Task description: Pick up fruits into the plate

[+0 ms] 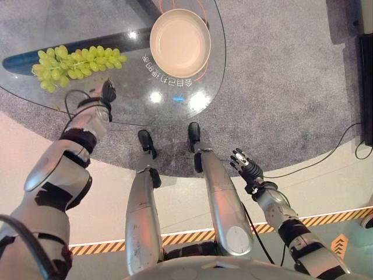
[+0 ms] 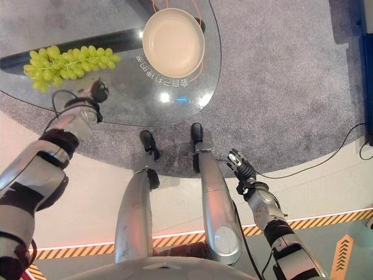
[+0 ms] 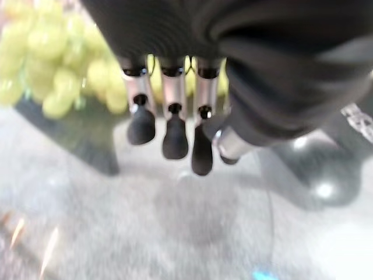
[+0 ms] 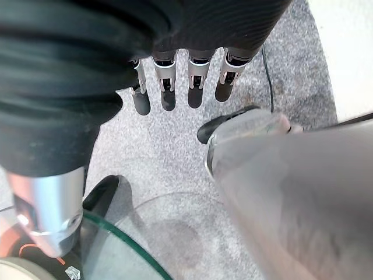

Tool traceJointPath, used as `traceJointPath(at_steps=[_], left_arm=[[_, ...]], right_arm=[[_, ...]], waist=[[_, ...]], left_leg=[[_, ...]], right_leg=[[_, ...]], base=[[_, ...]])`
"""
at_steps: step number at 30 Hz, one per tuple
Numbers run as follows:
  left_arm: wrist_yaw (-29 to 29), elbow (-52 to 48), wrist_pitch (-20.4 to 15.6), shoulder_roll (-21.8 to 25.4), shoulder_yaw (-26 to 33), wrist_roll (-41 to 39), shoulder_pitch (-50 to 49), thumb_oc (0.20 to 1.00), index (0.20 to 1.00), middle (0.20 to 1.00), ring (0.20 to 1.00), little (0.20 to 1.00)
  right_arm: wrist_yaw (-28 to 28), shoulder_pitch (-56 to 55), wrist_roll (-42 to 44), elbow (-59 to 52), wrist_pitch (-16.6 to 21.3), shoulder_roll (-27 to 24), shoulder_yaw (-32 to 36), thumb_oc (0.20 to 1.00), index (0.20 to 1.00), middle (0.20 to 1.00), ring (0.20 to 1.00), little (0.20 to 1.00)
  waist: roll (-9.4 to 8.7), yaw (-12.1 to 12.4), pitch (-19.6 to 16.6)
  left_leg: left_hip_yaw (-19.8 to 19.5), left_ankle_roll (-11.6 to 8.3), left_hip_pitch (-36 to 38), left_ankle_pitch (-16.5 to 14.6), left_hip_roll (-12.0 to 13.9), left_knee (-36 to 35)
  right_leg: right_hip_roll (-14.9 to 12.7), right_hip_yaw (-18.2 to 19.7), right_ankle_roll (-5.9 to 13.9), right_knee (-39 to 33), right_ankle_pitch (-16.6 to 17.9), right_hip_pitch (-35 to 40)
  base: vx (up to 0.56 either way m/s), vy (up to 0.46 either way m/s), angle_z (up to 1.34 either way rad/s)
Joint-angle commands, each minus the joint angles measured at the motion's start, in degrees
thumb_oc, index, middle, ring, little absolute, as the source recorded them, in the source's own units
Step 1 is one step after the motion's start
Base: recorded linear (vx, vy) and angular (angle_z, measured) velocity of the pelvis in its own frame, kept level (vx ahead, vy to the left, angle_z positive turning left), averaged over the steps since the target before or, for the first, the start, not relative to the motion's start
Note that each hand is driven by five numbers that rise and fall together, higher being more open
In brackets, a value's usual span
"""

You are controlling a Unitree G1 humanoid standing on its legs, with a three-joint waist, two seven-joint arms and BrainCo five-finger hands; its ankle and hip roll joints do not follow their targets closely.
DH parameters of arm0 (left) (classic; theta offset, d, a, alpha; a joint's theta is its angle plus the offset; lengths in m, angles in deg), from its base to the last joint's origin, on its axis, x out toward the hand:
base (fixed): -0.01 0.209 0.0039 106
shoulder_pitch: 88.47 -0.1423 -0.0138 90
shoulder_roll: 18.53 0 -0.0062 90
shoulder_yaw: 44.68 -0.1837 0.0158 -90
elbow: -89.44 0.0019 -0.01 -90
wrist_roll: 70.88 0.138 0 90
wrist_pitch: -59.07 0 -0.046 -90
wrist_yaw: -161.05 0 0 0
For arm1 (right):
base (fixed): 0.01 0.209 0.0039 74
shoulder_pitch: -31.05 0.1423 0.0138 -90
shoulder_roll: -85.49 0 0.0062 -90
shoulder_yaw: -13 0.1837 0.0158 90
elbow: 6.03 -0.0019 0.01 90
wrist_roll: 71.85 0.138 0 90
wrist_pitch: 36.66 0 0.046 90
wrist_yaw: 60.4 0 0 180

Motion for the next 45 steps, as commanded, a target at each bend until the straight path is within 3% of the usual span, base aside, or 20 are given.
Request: traceJointPath(at_steps=[1, 3, 5, 7, 8, 11, 14, 17, 20, 26, 31, 33, 34, 40, 41, 45], left_arm=[[2.67, -2.71, -2.14, -0.17, 3.01, -2.06, -3.37, 0.200, 0.200, 0.200, 0.200, 0.200], [4.08, -3.64, -3.67, -0.44, 4.13, -5.78, -4.39, 1.000, 1.000, 1.000, 1.000, 1.000], [4.27, -4.76, -5.43, -0.99, 5.62, -9.42, -5.81, 1.000, 1.000, 1.000, 1.000, 1.000], [4.55, -6.65, -10.34, -2.51, 9.87, -15.88, -10.19, 1.000, 1.000, 1.000, 1.000, 1.000], [4.37, -6.72, -10.47, -2.64, 10.09, -15.99, -10.53, 1.000, 1.000, 1.000, 1.000, 1.000], [3.15, -8.11, -15.93, -6.49, 14.61, -22.62, -19.09, 1.000, 1.000, 1.000, 1.000, 1.000], [2.04, -9.02, -16.91, -9.22, 16.64, -25.39, -24.38, 1.000, 1.000, 1.000, 1.000, 1.000], [0.73, -9.11, -16.56, -13.35, 17.83, -26.49, -31.67, 1.000, 1.000, 1.000, 1.000, 1.000], [-2.15, -6.57, -15.26, -17.14, 18.54, -25.72, -38.08, 1.000, 1.000, 1.000, 1.000, 1.000], [-5.98, 7.59, -11.68, -22.12, 20.79, -25.96, -46.64, 1.000, 1.000, 1.000, 1.000, 1.000], [-5.95, 8.89, -10.13, -22.35, 21.04, -26.77, -47.21, 1.000, 1.000, 1.000, 1.000, 1.000], [-8.42, 15.23, -4.80, -23.07, 27.11, -24.27, -52.33, 1.000, 1.000, 1.000, 1.000, 1.000], [-8.67, 15.61, -5.23, -23.05, 27.39, -23.38, -52.92, 1.000, 1.000, 1.000, 1.000, 1.000], [-9.10, 15.80, -7.45, -22.96, 27.54, -21.21, -54.16, 1.000, 1.000, 1.000, 1.000, 1.000], [-8.98, 15.48, -7.40, -22.75, 27.05, -20.04, -53.79, 1.000, 1.000, 1.000, 1.000, 1.000], [-8.86, 14.44, -7.81, -21.93, 25.68, -20.68, -53.13, 1.000, 1.000, 1.000, 1.000, 1.000]], right_arm=[[-0.75, -4.35, -0.60, -1.92, 0.97, -1.10, 1.47, 1.000, 1.000, 1.000, 1.000, 1.000], [-0.38, -4.37, -0.90, -1.75, 0.99, -0.72, 1.28, 1.000, 1.000, 1.000, 1.000, 1.000], [-0.35, -4.45, -1.45, -1.00, 1.09, -0.31, 1.37, 1.000, 1.000, 1.000, 1.000, 1.000], [0.56, -4.44, -2.77, 0.02, 0.62, 0.27, 1.96, 1.000, 1.000, 1.000, 1.000, 1.000], [0.60, -4.43, -2.87, 0.16, 0.56, 0.30, 2.05, 1.000, 1.000, 1.000, 1.000, 1.000], [0.48, -3.89, -4.32, 4.46, -0.28, 0.72, 4.27, 1.000, 1.000, 1.000, 1.000, 1.000], [0.63, -3.45, -5.99, 6.92, -0.75, 1.07, 5.47, 1.000, 1.000, 1.000, 1.000, 1.000], [1.37, -3.56, -8.54, 10.05, -1.25, 1.66, 6.36, 1.000, 1.000, 1.000, 1.000, 1.000], [0.85, -4.46, -11.41, 14.58, -1.62, 2.28, 7.57, 1.000, 1.000, 1.000, 1.000, 1.000], [-0.79, -6.42, -18.56, 23.79, -1.90, 3.80, 9.41, 1.000, 1.000, 1.000, 1.000, 1.000], [-0.88, -6.57, -19.12, 24.55, -1.77, 4.04, 9.54, 1.000, 1.000, 1.000, 1.000, 1.000], [0.51, -8.03, -22.42, 27.46, -2.23, 6.06, 10.21, 1.000, 1.000, 1.000, 1.000, 1.000], [0.90, -8.29, -22.66, 27.75, -2.20, 6.39, 10.38, 1.000, 1.000, 1.000, 1.000, 1.000], [2.49, -9.33, -22.58, 29.01, -1.61, 7.65, 11.55, 1.000, 1.000, 1.000, 1.000, 1.000], [3.23, -9.50, -22.10, 28.59, -1.64, 8.07, 11.67, 1.000, 1.000, 1.000, 1.000, 1.000], [3.14, -10.10, -22.18, 28.18, -2.29, 7.81, 12.09, 1.000, 1.000, 1.000, 1.000, 1.000]], waist=[[1.53, 0.37, -1.69], [1.62, 0.65, -1.69], [1.83, 0.92, -1.69], [2.48, 1.66, -1.69], [2.53, 1.71, -1.69], [3.62, 3.44, -1.69], [4.31, 4.67, -1.69], [4.97, 6.35, -2.40], [5.17, 7.86, -5.37], [3.94, 9.94, -11.41], [3.70, 10.12, -11.87], [2.05, 11.36, -14.90], [1.82, 11.47, -15.24], [1.31, 11.80, -16.83], [1.63, 11.45, -17.01], [3.15, 10.05, -16.90]], left_leg=[[2.76, 2.64, 2.80, -9.59, -3.65, 3.15], [2.71, 2.51, 3.89, -9.42, -3.59, 2.31], [2.59, 2.42, 5.19, -9.35, -3.57, 1.69], [2.14, 2.17, 8.42, -8.99, -3.61, -0.22], [2.10, 2.15, 8.73, -8.94, -3.62, -0.41], [1.04, 1.54, 14.44, -8.52, -3.82, -3.19], [0.28, 1.07, 17.83, -8.13, -3.74, -4.98], [-0.76, 0.69, 22.40, -7.72, -3.73, -7.46], [-1.27, 0.53, 26.03, -7.58, -3.61, -9.59], [-1.20, 1.05, 32.38, -8.27, -3.97, -12.30], [-1.15, 1.16, 32.69, -8.38, -3.98, -12.35], [-0.43, 2.48, 35.87, -9.83, -4.51, -12.95], [-0.42, 2.90, 36.32, -10.24, -4.75, -12.85], [-2.78, 6.21, 37.73, -12.78, -6.64, -11.26], [-3.15, 7.17, 38.18, -13.10, -6.95, -11.22], [-1.86, 8.04, 40.86, -14.27, -6.74, -11.91]], right_leg=[[5.87, 3.03, 0.65, -7.46, 1.40, 3.00], [5.86, 3.08, 0.75, -8.06, 1.38, 3.98], [5.85, 3.09, 0.84, -8.52, 1.24, 5.24], [5.51, 2.70, 1.13, -9.93, 1.00, 8.38], [5.48, 2.64, 1.14, -10.03, 0.98, 8.67], [4.07, 1.26, 1.66, -12.01, 0.58, 14.52], [3.24, 0.30, 1.85, -13.61, 0.64, 18.25], [2.16, -1.19, 1.95, -16.06, 0.47, 23.73], [1.05, -2.55, 2.18, -18.90, 0.57, 28.60], [-0.39, -4.80, 2.95, -24.10, 1.22, 37.12], [-0.50, -4.93, 3.06, -24.41, 1.35, 37.57], [-1.63, -4.64, 4.23, -25.43, 2.11, 40.58], [-1.83, -4.35, 4.43, -25.05, 2.01, 40.78], [-1.84, -0.13, 4.89, -18.98, -0.51, 40.88], [-2.32, 0.31, 5.45, -12.92, 1.11, 39.19], [-2.65, -0.59, 6.10, -1.59, 3.79, 33.78]], base=[[-0.04, 0.004, 0.00], [-0.02, 0.001, 0.01], [0.00, 0.000, 0.00], [0.00, 0.000, 0.00], [0.00, 0.000, 0.00], [0.02, 0.038, 0.05], [0.00, 0.028, 0.12], [0.01, 0.026, 0.25], [0.08, 0.044, 0.14], [0.12, 0.076, 0.20], [0.04, 0.023, 0.12], [0.24, 0.259, 0.24], [0.26, 0.337, 0.18], [0.11, 0.190, -0.01], [0.06, 0.192, -0.13], [0.09, 0.227, -0.05]])
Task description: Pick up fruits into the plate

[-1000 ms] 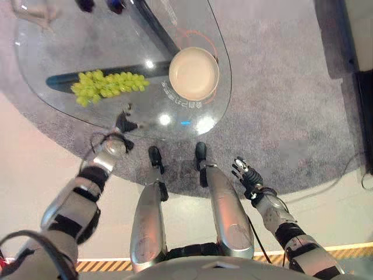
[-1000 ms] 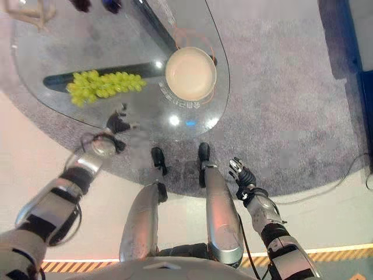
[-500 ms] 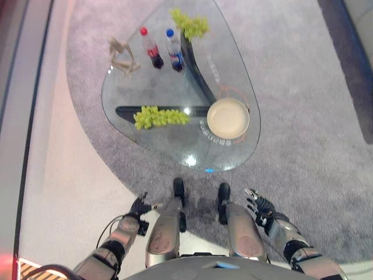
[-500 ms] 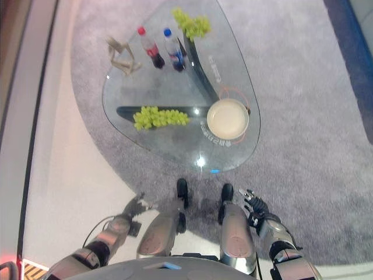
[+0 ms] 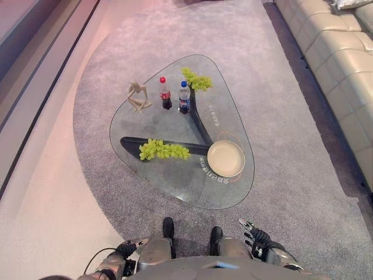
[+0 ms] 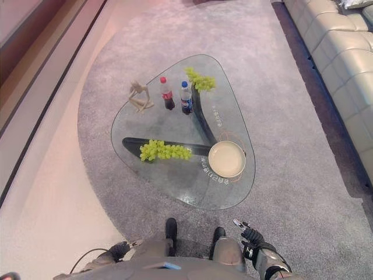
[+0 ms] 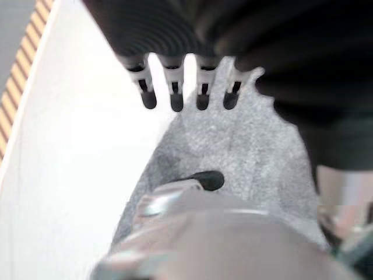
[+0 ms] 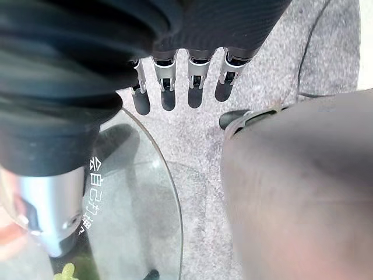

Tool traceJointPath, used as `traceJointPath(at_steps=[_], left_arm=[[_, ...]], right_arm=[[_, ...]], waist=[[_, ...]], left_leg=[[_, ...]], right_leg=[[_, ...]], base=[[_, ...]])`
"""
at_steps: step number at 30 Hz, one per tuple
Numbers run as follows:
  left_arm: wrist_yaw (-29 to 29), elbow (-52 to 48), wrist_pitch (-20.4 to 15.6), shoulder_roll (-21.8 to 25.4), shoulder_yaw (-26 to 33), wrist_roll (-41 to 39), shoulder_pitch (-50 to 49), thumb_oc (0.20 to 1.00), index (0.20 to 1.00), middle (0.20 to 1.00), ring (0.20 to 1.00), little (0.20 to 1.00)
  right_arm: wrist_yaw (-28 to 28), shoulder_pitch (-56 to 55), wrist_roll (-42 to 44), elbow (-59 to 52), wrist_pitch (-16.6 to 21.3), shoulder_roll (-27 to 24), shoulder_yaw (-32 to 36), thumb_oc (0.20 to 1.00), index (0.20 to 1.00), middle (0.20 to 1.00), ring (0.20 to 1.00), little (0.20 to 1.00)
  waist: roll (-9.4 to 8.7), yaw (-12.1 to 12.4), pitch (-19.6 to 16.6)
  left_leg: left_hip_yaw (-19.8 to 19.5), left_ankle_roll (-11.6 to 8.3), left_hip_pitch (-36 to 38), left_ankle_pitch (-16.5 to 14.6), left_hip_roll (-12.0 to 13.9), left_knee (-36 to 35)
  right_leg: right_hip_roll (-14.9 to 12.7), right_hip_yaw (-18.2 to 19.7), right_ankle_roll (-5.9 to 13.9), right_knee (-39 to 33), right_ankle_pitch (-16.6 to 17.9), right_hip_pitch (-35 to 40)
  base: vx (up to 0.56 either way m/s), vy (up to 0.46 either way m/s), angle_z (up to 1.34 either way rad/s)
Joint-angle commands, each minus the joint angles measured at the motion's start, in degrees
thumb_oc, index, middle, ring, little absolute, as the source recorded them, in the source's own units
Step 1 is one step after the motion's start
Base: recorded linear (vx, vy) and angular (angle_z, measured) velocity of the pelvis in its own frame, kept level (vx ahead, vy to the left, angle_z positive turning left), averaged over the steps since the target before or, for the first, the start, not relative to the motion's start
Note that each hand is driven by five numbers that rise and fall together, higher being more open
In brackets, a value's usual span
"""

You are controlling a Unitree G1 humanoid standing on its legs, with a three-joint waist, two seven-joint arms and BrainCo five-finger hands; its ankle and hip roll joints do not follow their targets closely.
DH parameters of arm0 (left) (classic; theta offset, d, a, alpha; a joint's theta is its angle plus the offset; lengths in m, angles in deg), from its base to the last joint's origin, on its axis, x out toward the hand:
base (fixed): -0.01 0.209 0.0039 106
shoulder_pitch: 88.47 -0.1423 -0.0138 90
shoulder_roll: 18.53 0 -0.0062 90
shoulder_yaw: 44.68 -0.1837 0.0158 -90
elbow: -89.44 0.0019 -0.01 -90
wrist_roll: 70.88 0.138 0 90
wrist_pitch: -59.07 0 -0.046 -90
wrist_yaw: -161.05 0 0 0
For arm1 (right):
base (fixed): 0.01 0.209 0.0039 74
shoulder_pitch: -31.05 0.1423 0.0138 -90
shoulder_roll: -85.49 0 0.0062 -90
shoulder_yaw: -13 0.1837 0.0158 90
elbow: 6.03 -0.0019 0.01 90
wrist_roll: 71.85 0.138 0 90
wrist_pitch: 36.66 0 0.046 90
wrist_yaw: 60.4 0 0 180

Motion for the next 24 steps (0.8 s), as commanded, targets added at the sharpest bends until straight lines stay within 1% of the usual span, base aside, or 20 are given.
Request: traceJointPath(at_steps=[1, 2, 3, 4, 5, 7, 10, 12, 13, 14, 15, 16, 17, 18, 19, 20, 21, 22, 23, 24], left_arm=[[-0.07, -0.49, -0.35, 1.46, -1.79, 1.16, 0.08, 1.000, 1.000, 1.000, 1.000, 1.000], [0.22, -1.60, -0.73, 1.77, -1.55, -0.39, 0.36, 1.000, 1.000, 1.000, 1.000, 1.000], [0.25, -2.19, -0.88, 1.99, -1.76, -1.53, 0.74, 1.000, 1.000, 1.000, 1.000, 1.000], [0.20, -2.37, -1.11, 2.04, -1.93, -2.02, 1.25, 1.000, 1.000, 1.000, 1.000, 1.000], [0.02, -2.49, -1.27, 1.94, -2.01, -1.95, 2.09, 1.000, 1.000, 1.000, 1.000, 1.000], [-0.03, -2.44, -1.11, 1.86, -1.84, -1.04, 2.61, 1.000, 1.000, 1.000, 1.000, 1.000], [-0.46, -2.11, 0.14, 1.74, -1.92, -0.88, 2.47, 1.000, 1.000, 1.000, 1.000, 1.000], [0.16, -1.65, 0.39, 0.89, -0.90, -3.05, 1.39, 1.000, 1.000, 1.000, 1.000, 1.000], [0.16, -1.65, 0.39, 0.89, -0.90, -3.05, 1.39, 1.000, 1.000, 1.000, 1.000, 1.000], [1.83, -1.38, -0.40, 0.03, 0.11, -4.64, 0.65, 1.000, 1.000, 1.000, 1.000, 1.000], [5.36, -1.28, -2.18, -0.98, 0.96, -6.93, -0.01, 1.000, 1.000, 1.000, 1.000, 1.000], [6.64, -1.40, -2.49, -1.34, 1.36, -8.15, -0.30, 1.000, 1.000, 1.000, 1.000, 1.000], [7.97, -1.50, -3.21, -1.74, 2.34, -9.57, -0.84, 1.000, 1.000, 1.000, 1.000, 1.000], [8.96, -1.83, -3.14, -1.99, 3.52, -9.07, -0.93, 1.000, 1.000, 1.000, 1.000, 1.000], [9.05, -1.90, -3.05, -2.01, 3.64, -8.90, -0.89, 1.000, 1.000, 1.000, 1.000, 1.000], [8.69, -2.04, -2.71, -1.78, 3.82, -8.26, -0.77, 1.000, 1.000, 1.000, 1.000, 1.000], [8.11, -2.13, -2.41, -1.64, 3.96, -6.90, -0.60, 1.000, 1.000, 1.000, 1.000, 1.000], [7.95, -2.11, -2.43, -1.65, 3.91, -5.94, -0.43, 1.000, 1.000, 1.000, 1.000, 1.000], [7.88, -1.78, -2.53, -1.72, 3.03, -4.69, 0.28, 1.000, 1.000, 1.000, 1.000, 1.000], [7.87, -1.64, -2.56, -1.74, 2.79, -4.75, 0.42, 1.000, 1.000, 1.000, 1.000, 1.000]], right_arm=[[0.43, -0.37, 0.04, -1.86, 0.30, 0.33, 0.78, 1.000, 1.000, 1.000, 1.000, 1.000], [0.47, -0.61, -1.36, -2.06, -0.69, 0.17, 0.62, 1.000, 1.000, 1.000, 1.000, 1.000], [0.59, -0.71, -1.55, -1.80, -1.24, 0.03, 0.52, 1.000, 1.000, 1.000, 1.000, 1.000], [0.62, -0.80, -1.43, -1.05, -1.22, -0.14, 0.63, 1.000, 1.000, 1.000, 1.000, 1.000], [0.33, -1.04, -0.86, 0.25, -1.15, -0.57, 0.76, 1.000, 1.000, 1.000, 1.000, 1.000], [0.14, -1.04, -0.66, 0.94, -1.32, -1.00, 0.99, 1.000, 1.000, 1.000, 1.000, 1.000], [0.26, -1.11, -1.43, 1.16, -3.34, -2.07, 1.68, 1.000, 1.000, 1.000, 1.000, 1.000], [0.49, -1.68, -2.79, 1.04, -4.23, -2.63, 1.91, 1.000, 1.000, 1.000, 1.000, 1.000], [0.49, -1.68, -2.79, 1.04, -4.23, -2.63, 1.91, 1.000, 1.000, 1.000, 1.000, 1.000], [0.31, -2.56, -4.18, 0.63, -4.33, -3.16, 2.40, 1.000, 1.000, 1.000, 1.000, 1.000], [-0.06, -3.18, -5.22, 0.09, -4.17, -3.91, 2.69, 1.000, 1.000, 1.000, 1.000, 1.000], [-0.05, -3.36, -5.33, -0.02, -4.01, -4.15, 2.77, 1.000, 1.000, 1.000, 1.000, 1.000], [-0.03, -3.51, -5.41, -0.31, -4.00, -4.44, 2.63, 1.000, 1.000, 1.000, 1.000, 1.000], [0.12, -3.21, -4.91, -0.76, -4.18, -4.43, 2.49, 1.000, 1.000, 1.000, 1.000, 1.000], [0.15, -3.09, -4.66, -0.79, -4.15, -4.39, 2.41, 1.000, 1.000, 1.000, 1.000, 1.000], [0.07, -2.74, -3.77, -0.52, -3.71, -4.25, 2.23, 1.000, 1.000, 1.000, 1.000, 1.000], [0.28, -2.16, -2.95, -0.26, -3.29, -3.72, 2.12, 1.000, 1.000, 1.000, 1.000, 1.000], [0.35, -1.76, -2.43, -0.21, -3.15, -3.47, 1.92, 1.000, 1.000, 1.000, 1.000, 1.000], [0.45, -0.74, -1.06, 0.46, -2.33, -3.00, 1.06, 1.000, 1.000, 1.000, 1.000, 1.000], [0.49, -0.57, -0.81, 0.66, -2.11, -2.93, 0.89, 1.000, 1.000, 1.000, 1.000, 1.000]], waist=[[1.29, -0.50, 2.06], [1.37, -1.21, 1.84], [1.21, -1.75, 1.56], [0.73, -2.33, 1.34], [0.03, -3.02, 1.02], [-0.03, -3.40, 0.95], [0.51, -4.03, 0.11], [1.02, -4.48, -1.53], [1.02, -4.48, -1.53], [1.16, -4.37, -2.21], [0.81, -3.94, -2.05], [0.31, -3.59, -1.86], [-0.07, -2.91, -1.60], [-0.64, -1.57, -1.12], [-0.73, -1.26, -0.95], [-1.15, -0.71, -0.51], [-1.32, -0.42, -0.08], [-1.30, -0.29, 0.11], [-0.78, 0.57, 0.75], [-0.58, 0.84, 0.96]], left_leg=[[0.52, 4.00, 3.39, -10.61, -3.27, 2.93], [1.30, 3.71, 5.18, -11.02, -3.58, 2.04], [1.10, 3.62, 6.09, -11.23, -3.94, 1.58], [0.43, 3.39, 7.10, -11.62, -4.76, 1.21], [-0.69, 3.03, 8.78, -12.39, -6.08, 0.71], [-1.17, 2.77, 9.98, -12.97, -6.54, 0.57], [-3.35, 2.72, 11.19, -15.05, -7.84, 3.28], [-4.73, 1.64, 12.72, -17.33, -9.34, 7.64], [-4.73, 1.64, 12.72, -17.33, -9.34, 7.64], [-2.97, -0.70, 11.21, -14.75, -9.76, 14.64], [-0.09, -3.61, 6.35, -10.73, -9.24, 23.95], [0.40, -4.63, 3.78, -9.97, -9.51, 28.28], [1.01, -5.71, -0.30, -9.20, -8.86, 32.99], [2.10, -5.48, -4.42, -9.20, -6.38, 32.96], [2.22, -5.31, -4.79, -9.40, -5.82, 32.51], [2.57, -4.63, -5.03, -9.68, -4.04, 30.34], [2.33, -4.12, -3.78, -9.15, -0.64, 24.02], [2.12, -3.77, -3.18, -9.15, 0.95, 19.38], [-0.96, -4.07, -2.39, -6.98, 3.22, 9.31], [-2.01, -4.41, -2.17, -5.95, 3.55, 7.30]], right_leg=[[1.25, 4.08, 3.14, 6.09, 5.01, -4.29], [2.19, 2.77, 3.54, 5.75, 5.09, -5.29], [3.38, 2.41, 3.21, 3.53, 4.13, -5.27], [4.79, 2.24, 2.81, -0.16, 4.17, -5.27], [5.57, 0.50, 2.58, -5.47, 5.62, -6.48], [5.35, -1.69, 2.41, -8.95, 6.69, -6.81], [4.82, -1.18, 1.30, -11.01, 7.08, -6.19], [4.98, -0.77, 0.15, -12.44, 6.53, -4.31], [4.98, -0.77, 0.15, -12.44, 6.53, -4.31], [4.36, -1.36, -0.57, -14.47, 5.84, -0.95], [3.42, -1.48, -1.48, -15.69, 5.02, 2.16], [2.77, -0.89, -1.72, -15.78, 4.55, 3.33], [2.27, -0.52, -2.20, -15.60, 3.72, 4.65], [1.59, -0.45, -2.25, -15.61, 2.72, 6.35], [1.54, -0.30, -2.21, -15.67, 2.54, 6.64], [1.35, 0.36, -2.18, -16.23, 2.29, 7.29], [1.48, 1.20, -1.88, -16.77, 1.90, 7.91], [1.68, 1.53, -1.59, -16.93, 1.77, 7.91], [2.73, 3.03, -1.12, -17.15, 1.33, 7.89], [3.06, 3.44, -1.07, -17.18, 1.16, 8.06]], base=[[0.15, 0.208, -0.01], [0.17, 0.140, -0.09], [0.25, 0.133, -0.11], [0.31, 0.022, -0.01], [0.32, -0.023, 0.31], [0.22, -0.038, 0.59], [0.20, -0.052, 0.43], [0.18, -0.036, 0.02], [0.17, -0.017, 0.26], [0.16, -0.014, 0.34], [0.19, -0.017, 0.35], [0.15, -0.006, 0.35], [0.12, 0.006, 0.40], [0.10, 0.009, 0.40], [0.07, 0.006, 0.06], [0.08, 0.039, -0.18], [0.08, 0.068, -0.21], [0.14, 0.154, 0.02], [0.11, 0.133, 0.22], [0.16, 0.194, 0.32]])
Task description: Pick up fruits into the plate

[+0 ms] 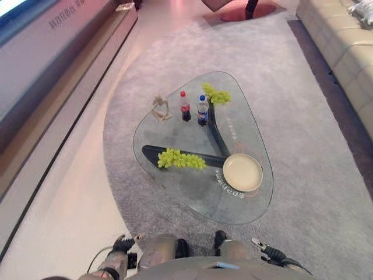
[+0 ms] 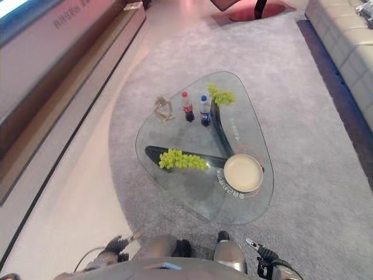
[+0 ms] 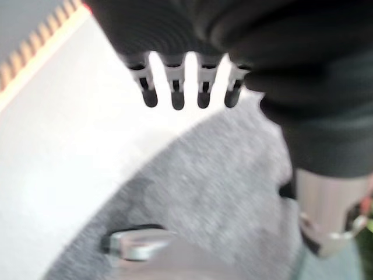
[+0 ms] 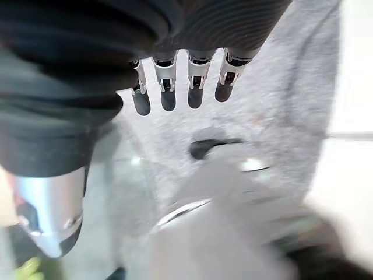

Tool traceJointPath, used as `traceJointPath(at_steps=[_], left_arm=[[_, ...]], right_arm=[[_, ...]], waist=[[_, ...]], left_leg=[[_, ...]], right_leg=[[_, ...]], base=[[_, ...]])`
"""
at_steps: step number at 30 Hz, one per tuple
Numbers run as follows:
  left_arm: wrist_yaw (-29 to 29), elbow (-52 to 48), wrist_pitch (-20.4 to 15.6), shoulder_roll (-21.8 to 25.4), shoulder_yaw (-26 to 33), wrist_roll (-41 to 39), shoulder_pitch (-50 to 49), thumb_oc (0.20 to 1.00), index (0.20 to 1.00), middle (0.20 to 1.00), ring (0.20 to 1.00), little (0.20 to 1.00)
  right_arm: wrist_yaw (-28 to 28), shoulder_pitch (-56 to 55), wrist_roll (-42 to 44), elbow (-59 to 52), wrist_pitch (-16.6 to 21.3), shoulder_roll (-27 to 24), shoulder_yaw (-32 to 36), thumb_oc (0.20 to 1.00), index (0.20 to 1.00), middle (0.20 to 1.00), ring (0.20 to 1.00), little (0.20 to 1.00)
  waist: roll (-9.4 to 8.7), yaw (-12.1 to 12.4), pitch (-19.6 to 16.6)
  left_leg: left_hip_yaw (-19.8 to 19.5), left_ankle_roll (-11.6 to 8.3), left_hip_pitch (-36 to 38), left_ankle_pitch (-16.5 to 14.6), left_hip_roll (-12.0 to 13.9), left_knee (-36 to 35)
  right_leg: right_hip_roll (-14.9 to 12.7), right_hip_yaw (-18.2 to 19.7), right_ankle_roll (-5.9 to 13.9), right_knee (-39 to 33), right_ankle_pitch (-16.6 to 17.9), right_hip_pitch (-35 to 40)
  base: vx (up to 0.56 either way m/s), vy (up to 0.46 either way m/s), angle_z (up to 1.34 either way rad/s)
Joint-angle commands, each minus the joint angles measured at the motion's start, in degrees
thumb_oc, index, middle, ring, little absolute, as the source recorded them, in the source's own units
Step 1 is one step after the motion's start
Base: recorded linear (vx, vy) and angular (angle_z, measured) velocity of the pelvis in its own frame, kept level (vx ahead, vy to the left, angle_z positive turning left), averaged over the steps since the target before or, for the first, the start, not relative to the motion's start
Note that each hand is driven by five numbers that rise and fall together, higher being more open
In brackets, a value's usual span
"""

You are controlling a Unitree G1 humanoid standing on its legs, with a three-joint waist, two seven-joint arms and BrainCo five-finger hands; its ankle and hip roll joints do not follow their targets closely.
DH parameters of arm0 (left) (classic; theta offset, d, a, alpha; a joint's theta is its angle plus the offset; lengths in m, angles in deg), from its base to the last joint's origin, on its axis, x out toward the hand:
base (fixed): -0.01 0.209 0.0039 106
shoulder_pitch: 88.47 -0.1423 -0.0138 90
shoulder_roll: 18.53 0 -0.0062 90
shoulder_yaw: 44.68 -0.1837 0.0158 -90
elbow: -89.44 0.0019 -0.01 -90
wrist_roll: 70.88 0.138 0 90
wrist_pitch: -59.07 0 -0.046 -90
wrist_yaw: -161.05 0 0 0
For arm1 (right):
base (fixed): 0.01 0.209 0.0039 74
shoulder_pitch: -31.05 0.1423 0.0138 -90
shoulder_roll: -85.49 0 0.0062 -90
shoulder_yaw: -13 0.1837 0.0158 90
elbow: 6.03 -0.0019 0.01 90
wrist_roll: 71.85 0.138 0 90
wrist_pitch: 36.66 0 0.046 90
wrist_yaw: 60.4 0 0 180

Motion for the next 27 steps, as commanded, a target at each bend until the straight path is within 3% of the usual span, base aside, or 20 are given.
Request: traceJointPath(at_steps=[1, 5, 9, 14, 19, 22, 27], left_arm=[[-0.15, -1.16, -0.49, -0.59, -2.12, 2.30, 1.55, 1.000, 1.000, 1.000, 1.000, 1.000], [-1.31, -0.92, 0.99, -1.10, -3.00, 2.18, 2.39, 1.000, 1.000, 1.000, 1.000, 1.000], [-3.32, -1.79, 0.72, 0.48, -4.95, 6.86, 2.72, 1.000, 1.000, 1.000, 1.000, 1.000], [-2.45, -4.25, -0.70, 2.88, -7.67, 5.05, 5.88, 1.000, 1.000, 1.000, 1.000, 1.000], [-1.65, -6.91, -2.10, 4.00, -8.71, 7.30, 7.81, 1.000, 1.000, 1.000, 1.000, 1.000], [-1.37, -12.26, -2.19, 5.35, -12.42, 12.22, 10.63, 1.000, 1.000, 1.000, 1.000, 1.000], [4.49, -21.96, -0.86, 9.49, -17.01, 18.05, 17.97, 1.000, 1.000, 1.000, 1.000, 1.000]], right_arm=[[0.46, 1.33, 4.38, -0.03, 2.58, 0.05, -1.22, 1.000, 1.000, 1.000, 1.000, 1.000], [1.23, 0.89, 4.78, 0.27, 3.31, 0.47, -0.35, 1.000, 1.000, 1.000, 1.000, 1.000], [0.40, -0.19, 5.81, 0.14, 4.99, 1.35, 0.49, 1.000, 1.000, 1.000, 1.000, 1.000], [-0.33, 2.86, 3.17, -3.91, 6.11, 2.14, -3.32, 1.000, 1.000, 1.000, 1.000, 1.000], [0.68, 4.93, 0.75, -7.43, 5.09, 2.20, -6.42, 1.000, 1.000, 1.000, 1.000, 1.000], [1.65, 6.29, 2.02, -11.01, 4.20, 0.93, -8.46, 1.000, 1.000, 1.000, 1.000, 1.000], [1.95, 8.11, 5.38, -18.07, 3.02, -2.79, -10.44, 1.000, 1.000, 1.000, 1.000, 1.000]], waist=[[0.32, 2.27, 2.18], [0.77, 1.75, 2.08], [0.81, 0.68, 1.78], [0.99, 0.58, 4.36], [0.65, 1.36, 6.65], [0.47, 0.78, 9.06], [0.85, -1.25, 14.05]], left_leg=[[-6.00, -0.40, 3.72, 3.26, 2.34, -15.74], [-4.19, -0.14, 4.55, 3.03, 1.95, -16.48], [-2.33, 2.31, 6.12, 0.40, 0.00, -15.48], [1.08, 4.23, 4.35, -0.39, -0.47, -15.64], [4.02, 4.23, 2.24, -0.75, 0.03, -14.28], [5.34, 4.20, -0.57, -0.68, 0.23, -13.06], [6.18, 3.15, -4.56, 0.47, 0.47, -11.78]], right_leg=[[3.04, 7.59, 4.97, 0.63, -1.77, 0.42], [1.15, 7.64, 6.25, 0.80, -2.75, 1.69], [-1.60, 7.87, 8.64, 2.43, -2.00, 0.20], [-3.39, 6.22, 10.01, 3.81, -0.70, -4.66], [-4.74, 3.55, 10.73, 3.29, 0.67, -6.66], [-4.51, 4.93, 10.72, 1.84, 1.84, -8.23], [-3.33, 7.39, 9.79, 1.08, 2.96, -11.93]], base=[[0.14, 0.176, 0.20], [0.23, 0.306, -0.28], [0.23, 0.275, -0.15], [-0.03, 0.185, -0.20], [-0.07, 0.044, -0.48], [-0.09, -0.021, -0.24], [-0.10, -0.015, -0.34]])
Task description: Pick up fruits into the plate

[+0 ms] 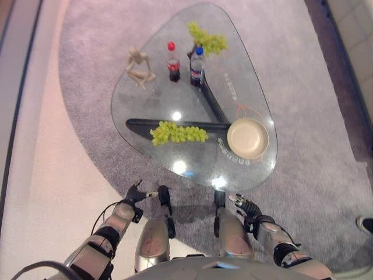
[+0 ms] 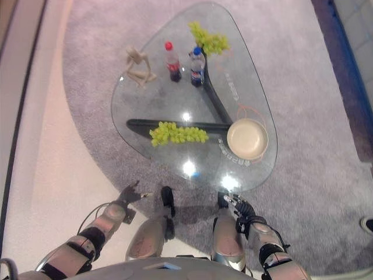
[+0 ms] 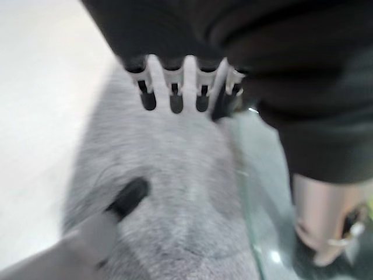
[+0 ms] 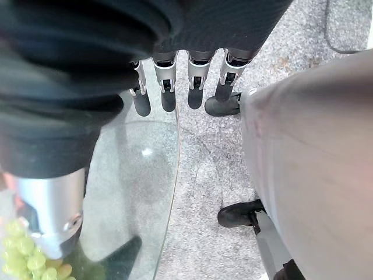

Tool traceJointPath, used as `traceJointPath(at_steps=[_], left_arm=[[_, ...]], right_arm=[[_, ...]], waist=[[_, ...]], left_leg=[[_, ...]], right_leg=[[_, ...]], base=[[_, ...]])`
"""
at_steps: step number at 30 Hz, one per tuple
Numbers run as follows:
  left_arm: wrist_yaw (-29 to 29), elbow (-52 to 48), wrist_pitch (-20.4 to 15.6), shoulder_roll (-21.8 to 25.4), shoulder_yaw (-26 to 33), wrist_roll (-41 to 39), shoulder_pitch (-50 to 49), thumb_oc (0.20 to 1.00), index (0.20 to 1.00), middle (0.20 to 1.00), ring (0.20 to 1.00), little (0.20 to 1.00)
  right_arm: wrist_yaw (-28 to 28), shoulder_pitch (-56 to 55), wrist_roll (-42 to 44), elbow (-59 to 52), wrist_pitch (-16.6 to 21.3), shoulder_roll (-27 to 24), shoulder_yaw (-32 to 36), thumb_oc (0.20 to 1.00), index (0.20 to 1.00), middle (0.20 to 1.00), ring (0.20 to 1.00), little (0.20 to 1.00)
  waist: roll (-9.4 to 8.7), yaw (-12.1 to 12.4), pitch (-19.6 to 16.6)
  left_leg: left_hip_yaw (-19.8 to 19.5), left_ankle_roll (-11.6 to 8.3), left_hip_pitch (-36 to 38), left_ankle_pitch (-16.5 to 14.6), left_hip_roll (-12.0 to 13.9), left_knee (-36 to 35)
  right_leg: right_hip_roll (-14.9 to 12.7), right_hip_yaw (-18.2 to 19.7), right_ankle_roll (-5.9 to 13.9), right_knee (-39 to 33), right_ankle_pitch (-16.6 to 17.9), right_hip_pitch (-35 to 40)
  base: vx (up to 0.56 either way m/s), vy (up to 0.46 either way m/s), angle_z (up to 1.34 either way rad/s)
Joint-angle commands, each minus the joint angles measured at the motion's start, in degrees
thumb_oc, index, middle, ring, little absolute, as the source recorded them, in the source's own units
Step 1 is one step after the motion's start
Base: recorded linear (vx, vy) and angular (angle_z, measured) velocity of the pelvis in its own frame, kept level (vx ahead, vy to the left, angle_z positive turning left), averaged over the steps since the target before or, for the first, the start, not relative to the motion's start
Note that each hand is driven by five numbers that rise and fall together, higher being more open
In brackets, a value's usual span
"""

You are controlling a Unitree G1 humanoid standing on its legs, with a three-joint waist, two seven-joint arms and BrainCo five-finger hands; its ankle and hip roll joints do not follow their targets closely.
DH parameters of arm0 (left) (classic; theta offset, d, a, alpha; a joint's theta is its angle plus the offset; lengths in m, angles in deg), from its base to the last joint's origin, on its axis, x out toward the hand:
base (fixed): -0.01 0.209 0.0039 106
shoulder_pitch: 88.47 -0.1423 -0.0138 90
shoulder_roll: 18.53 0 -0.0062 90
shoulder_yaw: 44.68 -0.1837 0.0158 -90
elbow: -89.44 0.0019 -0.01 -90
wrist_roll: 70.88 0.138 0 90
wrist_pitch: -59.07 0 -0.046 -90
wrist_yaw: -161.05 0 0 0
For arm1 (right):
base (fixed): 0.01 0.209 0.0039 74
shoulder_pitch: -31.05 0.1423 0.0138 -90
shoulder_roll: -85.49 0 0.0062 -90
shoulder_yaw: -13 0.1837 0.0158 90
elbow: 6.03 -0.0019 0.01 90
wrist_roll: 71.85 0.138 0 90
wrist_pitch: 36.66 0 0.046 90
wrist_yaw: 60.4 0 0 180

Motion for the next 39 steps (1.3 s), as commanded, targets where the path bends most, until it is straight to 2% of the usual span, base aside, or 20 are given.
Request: traceJointPath(at_steps=[1, 4, 5, 7, 8, 11, 13, 16, 18, 19, 22, 28, 36, 39], left_arm=[[4.63, -2.65, -0.31, 2.54, -0.48, 4.14, 3.35, 1.000, 1.000, 1.000, 1.000, 1.000], [8.25, -5.19, 0.45, 6.92, -1.98, 6.48, 8.01, 1.000, 1.000, 1.000, 1.000, 1.000], [10.31, -6.65, 1.62, 10.91, -2.23, 7.26, 12.01, 1.000, 1.000, 1.000, 1.000, 1.000], [11.48, -7.16, 2.54, 13.11, -2.52, 7.88, 14.38, 1.000, 1.000, 1.000, 1.000, 1.000], [12.40, -7.09, 4.16, 15.52, -2.40, 8.92, 17.61, 1.000, 1.000, 1.000, 1.000, 1.000], [12.93, -6.22, 5.72, 17.50, -3.12, 9.60, 21.18, 1.000, 1.000, 1.000, 1.000, 1.000], [13.48, -2.73, 9.80, 20.95, -4.65, 12.61, 29.97, 1.000, 1.000, 1.000, 1.000, 1.000], [14.14, 1.65, 12.23, 23.02, -6.27, 16.70, 36.58, 1.000, 1.000, 1.000, 1.000, 1.000], [14.44, 3.45, 13.77, 23.44, -7.07, 19.06, 39.13, 1.000, 1.000, 1.000, 1.000, 1.000], [14.94, 5.20, 15.67, 23.58, -8.24, 21.74, 41.55, 1.000, 1.000, 1.000, 1.000, 1.000], [14.71, 8.62, 17.04, 23.51, -9.90, 25.00, 44.98, 1.000, 1.000, 1.000, 1.000, 1.000], [13.44, 12.49, 20.42, 20.53, -14.19, 25.05, 50.54, 1.000, 1.000, 1.000, 1.000, 1.000], [8.34, 16.21, 20.98, 17.35, -18.62, 23.76, 54.00, 1.000, 1.000, 1.000, 1.000, 1.000], [5.73, 17.10, 19.56, 16.37, -20.06, 22.14, 54.53, 1.000, 1.000, 1.000, 1.000, 1.000]], right_arm=[[0.61, 0.04, 3.42, -4.49, -0.68, -3.91, -2.97, 1.000, 1.000, 1.000, 1.000, 1.000], [0.45, 1.02, 5.10, -6.87, -0.96, -5.58, -3.81, 1.000, 1.000, 1.000, 1.000, 1.000], [-0.20, 1.73, 5.74, -7.82, -0.42, -6.80, -4.14, 1.000, 1.000, 1.000, 1.000, 1.000], [-0.69, 1.90, 6.51, -8.05, -0.04, -7.39, -4.31, 1.000, 1.000, 1.000, 1.000, 1.000], [-1.04, 2.10, 7.20, -8.43, 0.22, -7.95, -4.40, 1.000, 1.000, 1.000, 1.000, 1.000], [-1.10, 2.30, 8.28, -8.60, 0.66, -8.40, -4.75, 1.000, 1.000, 1.000, 1.000, 1.000], [-1.47, 2.84, 10.30, -8.92, 1.77, -8.86, -5.27, 1.000, 1.000, 1.000, 1.000, 1.000], [-1.97, 3.55, 12.69, -8.98, 2.84, -8.83, -6.08, 1.000, 1.000, 1.000, 1.000, 1.000], [-2.26, 3.52, 13.85, -9.30, 3.02, -8.80, -6.39, 1.000, 1.000, 1.000, 1.000, 1.000], [-2.58, 3.70, 15.07, -9.59, 3.37, -8.65, -6.62, 1.000, 1.000, 1.000, 1.000, 1.000], [-2.92, 4.29, 17.27, -9.92, 4.12, -8.35, -6.74, 1.000, 1.000, 1.000, 1.000, 1.000], [-2.44, 5.59, 21.54, -12.02, 5.28, -7.72, -6.93, 1.000, 1.000, 1.000, 1.000, 1.000], [-1.77, 6.89, 24.27, -15.30, 5.56, -7.69, -7.09, 1.000, 1.000, 1.000, 1.000, 1.000], [-1.38, 6.77, 24.76, -16.77, 5.90, -7.81, -7.04, 1.000, 1.000, 1.000, 1.000, 1.000]], waist=[[0.80, -1.00, 1.55], [1.30, -2.06, 3.56], [1.75, -2.96, 5.00], [2.00, -3.46, 5.21], [2.29, -4.10, 5.21], [2.50, -4.72, 5.21], [2.49, -6.37, 5.21], [1.85, -7.50, 5.21], [1.46, -7.88, 5.21], [1.07, -8.32, 5.21], [0.49, -8.95, 5.21], [0.04, -10.37, 5.21], [-0.60, -12.01, 5.21], [-0.81, -12.70, 5.21]], left_leg=[[-2.68, 0.11, -4.91, -9.70, -0.23, 9.74], [-2.41, -0.62, -6.15, -8.83, 0.14, 9.25], [-2.16, -1.12, -7.08, -8.12, 0.23, 8.52], [-2.25, -1.42, -8.09, -7.71, 0.27, 8.25], [-2.20, -1.71, -9.54, -7.28, 0.30, 8.10], [-2.22, -1.93, -11.08, -6.91, 0.26, 8.20], [-1.81, -2.31, -14.07, -6.41, 0.56, 8.60], [-1.21, -2.44, -16.76, -6.12, 1.07, 9.36], [-0.91, -2.52, -17.54, -6.18, 1.33, 9.59], [-0.67, -2.59, -18.61, -5.98, 1.53, 9.67], [-0.23, -2.70, -20.57, -5.55, 1.85, 9.69], [-0.16, -2.69, -24.92, -5.24, 2.15, 10.42], [-0.13, -2.99, -29.84, -5.49, 2.14, 12.75], [-0.19, -2.93, -31.91, -6.06, 1.94, 13.91]], right_leg=[[-1.58, -4.03, 0.17, 2.01, -2.61, -0.76], [-0.85, -3.44, -0.29, 1.88, -2.34, -2.65], [-0.25, -3.20, -0.60, 1.59, -2.10, -4.25], [0.12, -3.12, -0.83, 1.76, -2.07, -5.73], [0.43, -3.12, -1.08, 2.13, -2.04, -7.69], [0.70, -3.03, -1.40, 2.70, -2.01, -9.66], [1.40, -2.31, -2.12, 4.26, -2.11, -13.93], [2.15, -2.06, -2.58, 5.53, -2.02, -17.44], [2.42, -2.04, -2.67, 6.12, -2.29, -18.52], [2.79, -1.76, -2.71, 6.61, -2.21, -20.03], [3.50, -1.30, -2.77, 7.54, -2.09, -22.63], [5.11, -0.30, -3.13, 10.15, -2.50, -27.82], [5.99, -0.09, -3.28, 12.06, -2.46, -32.82], [6.24, 0.13, -3.36, 12.77, -2.58, -34.99]], base=[[-0.06, -0.022, -0.16], [-0.07, -0.023, -0.25], [-0.07, -0.029, -0.12], [-0.06, -0.048, -0.23], [-0.05, -0.056, -0.23], [-0.04, -0.031, -0.08], [-0.05, -0.050, -0.10], [-0.05, -0.080, -0.19], [-0.03, -0.094, -0.18], [-0.03, -0.078, -0.12], [-0.05, -0.073, -0.10], [-0.01, -0.054, 0.00], [0.01, -0.030, 0.01], [0.02, -0.017, -0.01]])
